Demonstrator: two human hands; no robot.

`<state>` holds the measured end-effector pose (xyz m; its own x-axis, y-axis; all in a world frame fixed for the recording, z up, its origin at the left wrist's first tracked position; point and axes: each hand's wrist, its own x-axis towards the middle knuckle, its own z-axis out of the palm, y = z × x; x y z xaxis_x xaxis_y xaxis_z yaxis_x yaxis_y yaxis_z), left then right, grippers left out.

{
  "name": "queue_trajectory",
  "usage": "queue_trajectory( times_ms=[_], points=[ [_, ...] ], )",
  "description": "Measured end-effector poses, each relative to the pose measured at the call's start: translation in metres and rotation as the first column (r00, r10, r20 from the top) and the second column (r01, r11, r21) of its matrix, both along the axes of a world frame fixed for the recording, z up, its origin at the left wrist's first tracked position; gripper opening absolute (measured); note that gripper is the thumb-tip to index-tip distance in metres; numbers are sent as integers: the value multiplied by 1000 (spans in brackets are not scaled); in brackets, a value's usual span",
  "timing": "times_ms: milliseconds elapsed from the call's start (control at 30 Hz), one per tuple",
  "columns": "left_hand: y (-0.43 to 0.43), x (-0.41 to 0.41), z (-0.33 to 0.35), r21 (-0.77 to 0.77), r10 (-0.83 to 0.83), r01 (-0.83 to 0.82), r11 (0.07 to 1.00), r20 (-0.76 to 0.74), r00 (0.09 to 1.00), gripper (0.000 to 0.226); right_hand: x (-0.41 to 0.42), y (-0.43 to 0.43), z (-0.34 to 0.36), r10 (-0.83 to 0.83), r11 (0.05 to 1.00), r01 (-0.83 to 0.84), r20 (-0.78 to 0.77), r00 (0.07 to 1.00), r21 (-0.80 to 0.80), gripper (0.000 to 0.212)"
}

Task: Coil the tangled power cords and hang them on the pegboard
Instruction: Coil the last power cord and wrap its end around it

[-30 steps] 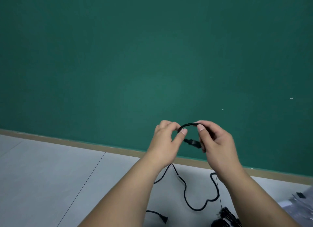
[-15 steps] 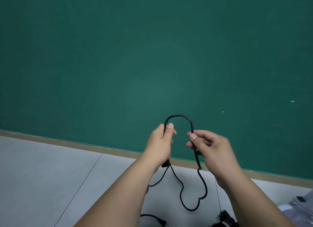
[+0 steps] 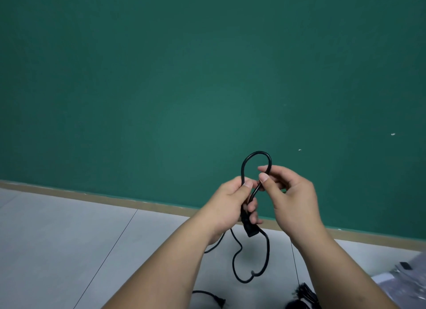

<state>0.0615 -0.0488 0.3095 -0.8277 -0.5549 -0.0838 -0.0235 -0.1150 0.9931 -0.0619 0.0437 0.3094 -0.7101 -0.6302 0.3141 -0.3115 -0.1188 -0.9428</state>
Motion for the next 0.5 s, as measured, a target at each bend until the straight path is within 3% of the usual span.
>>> queue_trajectory(
  times_ms=[100,233,433,500],
  points=[
    [5,-6,3,36,-34,34,999,2,999,39,-4,-1,-2,-12,1000,12,-37,999,-19,24],
    [9,-10,2,-32,-104,105,994,56,993,44,-12,2,4,5,997,-4,14,1000,-74,25],
    [23,-16,5,-64,-251,263,963,152,956,33,-26,6,2,9,1000,-9,20,1000,4,21],
    [23,-16,3,-40,-234,241,970,134,963,32,-26,8,3,28,999,-28,29,999,22,22]
  ],
)
